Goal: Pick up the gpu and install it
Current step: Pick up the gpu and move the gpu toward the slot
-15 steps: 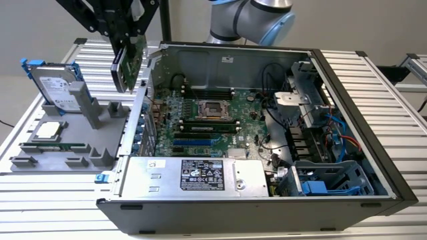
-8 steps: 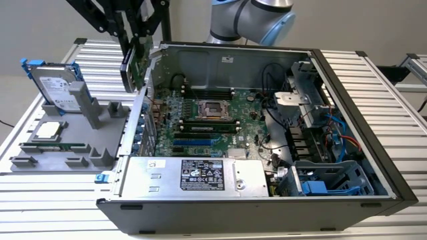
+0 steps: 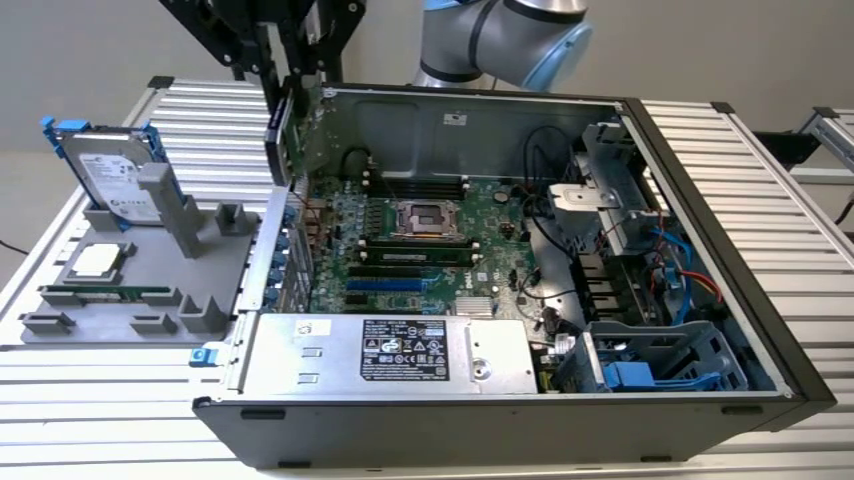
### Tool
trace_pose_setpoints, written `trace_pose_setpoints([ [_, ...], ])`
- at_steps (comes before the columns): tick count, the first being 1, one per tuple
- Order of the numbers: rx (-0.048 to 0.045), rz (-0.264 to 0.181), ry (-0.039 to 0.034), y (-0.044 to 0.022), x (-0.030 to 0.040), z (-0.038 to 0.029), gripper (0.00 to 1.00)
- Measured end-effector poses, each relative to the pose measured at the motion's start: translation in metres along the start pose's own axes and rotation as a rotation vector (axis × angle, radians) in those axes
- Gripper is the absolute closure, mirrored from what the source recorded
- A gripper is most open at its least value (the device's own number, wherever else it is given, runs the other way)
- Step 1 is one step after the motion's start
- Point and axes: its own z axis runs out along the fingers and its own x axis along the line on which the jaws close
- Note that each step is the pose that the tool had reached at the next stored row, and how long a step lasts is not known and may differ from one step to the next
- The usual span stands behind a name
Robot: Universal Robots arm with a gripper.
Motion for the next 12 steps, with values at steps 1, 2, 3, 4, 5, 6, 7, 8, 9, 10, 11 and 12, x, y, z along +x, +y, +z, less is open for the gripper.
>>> trace_pose_setpoints([
  [1, 0.0000, 0.000, 0.0000, 0.0001, -0.0020, 0.0000, 1.00],
  [2, 0.0001, 0.000, 0.0001, 0.0002, -0.0040, 0.0001, 1.00],
  [3, 0.0000, 0.000, 0.0001, 0.0003, -0.0061, 0.0001, 1.00],
  [4, 0.0000, 0.000, 0.0001, 0.0003, -0.0081, 0.0001, 1.00],
  [5, 0.0000, 0.000, 0.0001, 0.0004, -0.0102, 0.0002, 1.00],
  [6, 0.0000, 0.000, 0.0001, 0.0005, -0.0122, 0.0002, 1.00],
  [7, 0.0001, 0.000, 0.0001, 0.0006, -0.0141, 0.0002, 1.00],
  [8, 0.0000, 0.000, 0.0001, 0.0006, -0.0160, 0.0003, 1.00],
  [9, 0.0000, 0.000, 0.0001, 0.0007, -0.0180, 0.0003, 1.00],
  [10, 0.0001, 0.000, 0.0001, 0.0008, -0.0199, 0.0003, 1.00],
  [11, 0.0000, 0.000, 0.0001, 0.0008, -0.0219, 0.0004, 1.00],
  [12, 0.0000, 0.000, 0.0001, 0.0009, -0.0241, 0.0005, 1.00],
])
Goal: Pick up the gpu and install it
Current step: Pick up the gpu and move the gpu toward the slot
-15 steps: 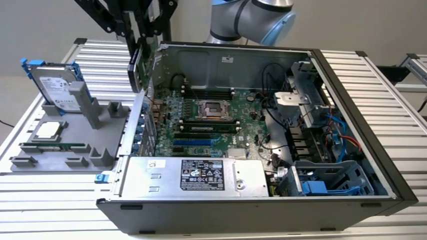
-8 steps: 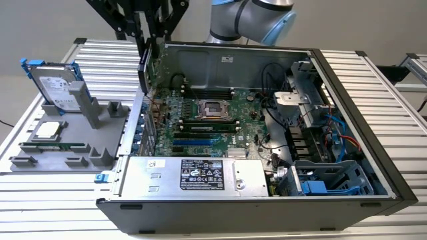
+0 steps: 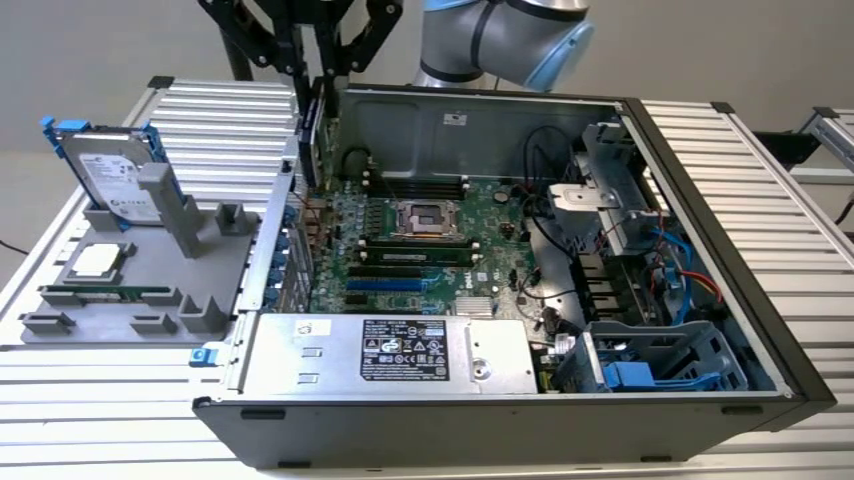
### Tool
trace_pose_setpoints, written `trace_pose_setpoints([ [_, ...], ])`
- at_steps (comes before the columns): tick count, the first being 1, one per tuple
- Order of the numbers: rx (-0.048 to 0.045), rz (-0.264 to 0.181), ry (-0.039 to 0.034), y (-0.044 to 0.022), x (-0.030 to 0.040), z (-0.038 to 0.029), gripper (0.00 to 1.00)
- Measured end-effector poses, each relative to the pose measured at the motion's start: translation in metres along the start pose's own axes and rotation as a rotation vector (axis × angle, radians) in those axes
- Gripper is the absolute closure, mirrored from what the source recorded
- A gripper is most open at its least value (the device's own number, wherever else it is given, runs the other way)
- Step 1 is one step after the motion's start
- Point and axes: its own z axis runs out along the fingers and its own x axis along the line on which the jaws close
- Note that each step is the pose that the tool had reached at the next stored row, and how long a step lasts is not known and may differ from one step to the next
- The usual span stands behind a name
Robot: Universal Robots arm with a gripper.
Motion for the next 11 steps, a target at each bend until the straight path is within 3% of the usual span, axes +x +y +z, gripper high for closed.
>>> trace_pose_setpoints([
  [11, 0.0001, 0.000, 0.0004, 0.0008, -0.0224, 0.0004, 1.00],
])
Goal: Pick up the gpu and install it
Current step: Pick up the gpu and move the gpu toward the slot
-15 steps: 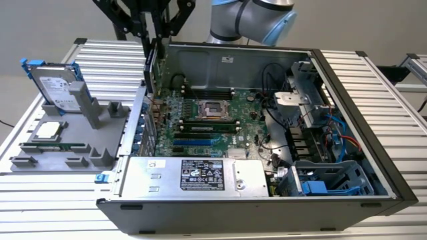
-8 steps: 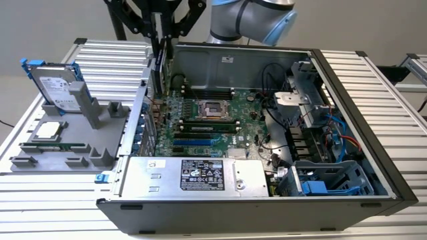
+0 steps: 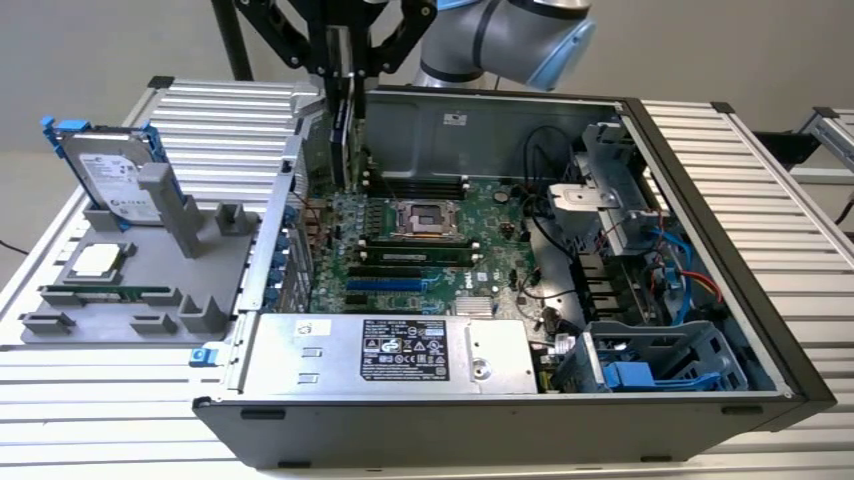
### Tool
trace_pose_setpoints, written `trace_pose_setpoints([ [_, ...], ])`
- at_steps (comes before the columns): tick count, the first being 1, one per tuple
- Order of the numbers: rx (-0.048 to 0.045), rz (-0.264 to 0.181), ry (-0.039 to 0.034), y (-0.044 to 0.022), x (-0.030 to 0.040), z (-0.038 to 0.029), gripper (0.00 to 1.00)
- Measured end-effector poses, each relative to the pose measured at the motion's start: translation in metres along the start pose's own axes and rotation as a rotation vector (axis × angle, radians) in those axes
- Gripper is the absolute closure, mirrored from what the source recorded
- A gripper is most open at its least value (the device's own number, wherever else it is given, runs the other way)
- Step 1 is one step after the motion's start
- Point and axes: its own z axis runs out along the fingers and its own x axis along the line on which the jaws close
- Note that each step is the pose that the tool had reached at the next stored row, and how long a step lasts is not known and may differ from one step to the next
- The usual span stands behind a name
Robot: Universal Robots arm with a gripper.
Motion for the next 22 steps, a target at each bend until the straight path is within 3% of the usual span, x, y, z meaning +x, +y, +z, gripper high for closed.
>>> trace_pose_setpoints([
  [22, 0.0000, 0.000, 0.0002, 0.0016, -0.0415, 0.0008, 1.00],
])
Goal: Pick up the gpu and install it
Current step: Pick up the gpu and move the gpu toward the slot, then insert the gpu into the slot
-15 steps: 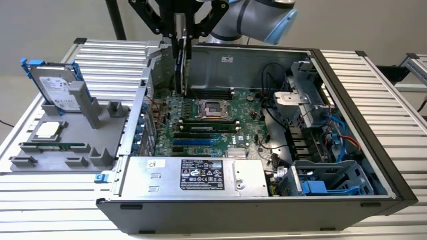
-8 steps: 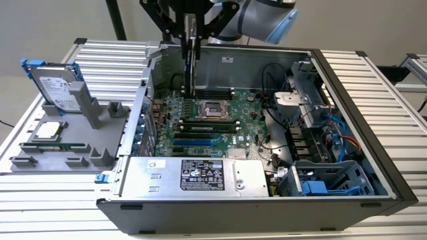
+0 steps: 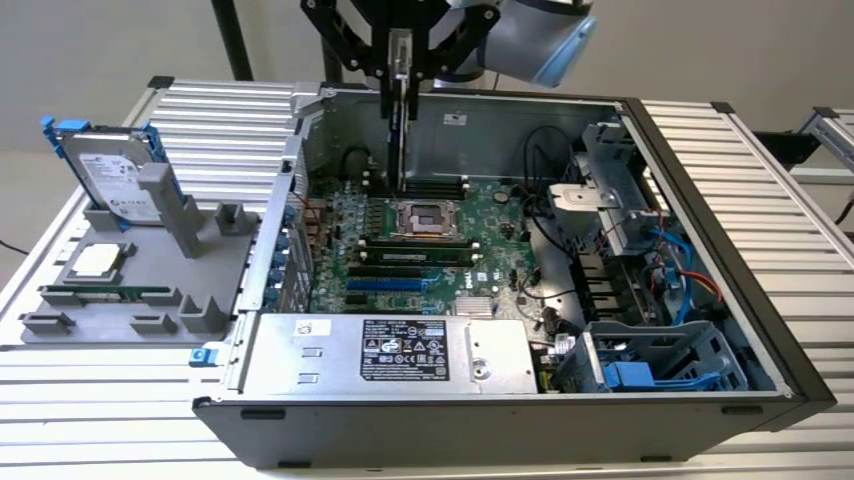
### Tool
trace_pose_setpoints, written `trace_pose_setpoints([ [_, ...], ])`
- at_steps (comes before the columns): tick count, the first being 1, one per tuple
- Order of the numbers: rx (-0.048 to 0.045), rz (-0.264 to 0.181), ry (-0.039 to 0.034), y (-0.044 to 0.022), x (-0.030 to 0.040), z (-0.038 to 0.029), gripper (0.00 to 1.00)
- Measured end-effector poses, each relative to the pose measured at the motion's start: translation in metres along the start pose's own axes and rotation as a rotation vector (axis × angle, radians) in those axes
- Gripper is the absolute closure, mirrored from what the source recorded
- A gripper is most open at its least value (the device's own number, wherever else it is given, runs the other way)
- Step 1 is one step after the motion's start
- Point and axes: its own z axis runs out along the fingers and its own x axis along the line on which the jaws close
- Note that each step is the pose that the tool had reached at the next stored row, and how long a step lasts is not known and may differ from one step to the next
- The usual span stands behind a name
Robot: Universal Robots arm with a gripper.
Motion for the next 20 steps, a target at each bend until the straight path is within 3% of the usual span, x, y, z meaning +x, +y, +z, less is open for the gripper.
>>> trace_pose_setpoints([
  [20, 0.0000, 0.000, 0.0000, 0.0009, -0.0234, 0.0004, 1.00],
])
